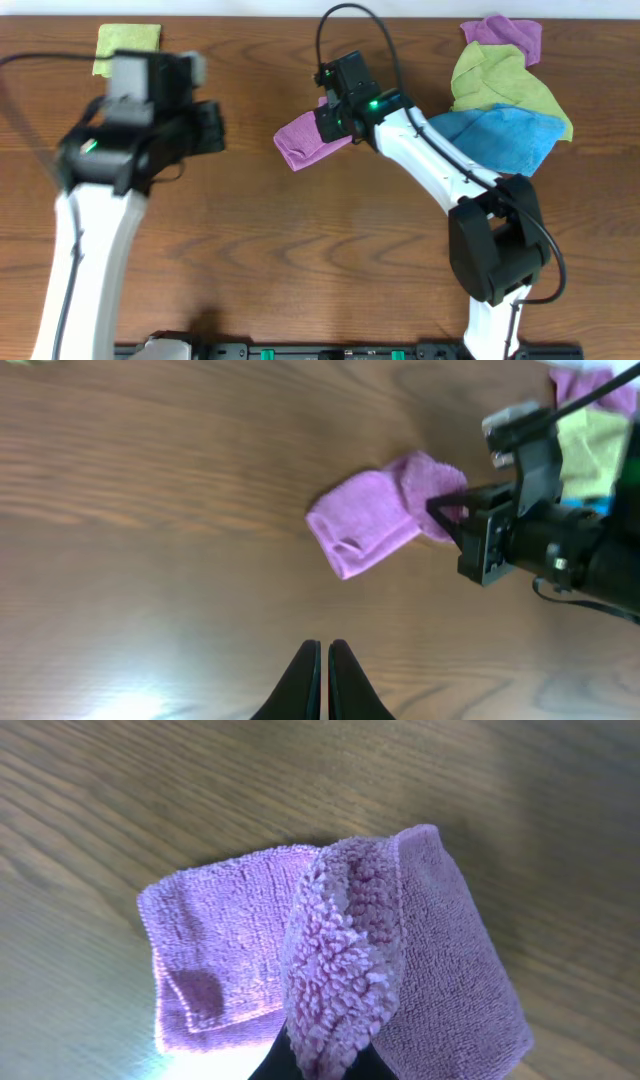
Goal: Fold the cloth
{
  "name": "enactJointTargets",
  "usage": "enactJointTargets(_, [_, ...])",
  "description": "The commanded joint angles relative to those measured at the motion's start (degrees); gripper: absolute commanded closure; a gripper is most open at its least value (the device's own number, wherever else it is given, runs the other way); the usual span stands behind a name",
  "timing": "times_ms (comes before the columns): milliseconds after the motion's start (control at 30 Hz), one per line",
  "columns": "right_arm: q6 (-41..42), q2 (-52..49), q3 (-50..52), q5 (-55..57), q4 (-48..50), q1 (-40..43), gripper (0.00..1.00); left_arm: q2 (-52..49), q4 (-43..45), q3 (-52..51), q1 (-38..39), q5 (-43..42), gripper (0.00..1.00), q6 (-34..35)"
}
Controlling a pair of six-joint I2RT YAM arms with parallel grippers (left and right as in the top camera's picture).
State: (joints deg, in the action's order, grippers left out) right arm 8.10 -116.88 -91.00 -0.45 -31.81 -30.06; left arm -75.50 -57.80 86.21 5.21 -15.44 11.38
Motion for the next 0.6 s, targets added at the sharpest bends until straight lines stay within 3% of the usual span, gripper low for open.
enactJointTargets(0, [-4.5, -2.2, -0.1, 6.3, 0.2, -1.8, 0.99, 5.3, -2.9, 0.6, -1.9, 1.4, 0.94, -2.2])
enactJointTargets(267, [-7.9, -6.7, -0.1, 8.0, 1.5, -5.0, 0.99, 13.4, -9.4, 0.6, -1.9, 1.5, 0.94, -4.2])
enactJointTargets(567, [-11.0, -6.9, -0.1, 3.3, 3.3, -8.2, 0.98, 14.3, -13.1, 0.6, -1.9, 1.5, 0.94, -5.0])
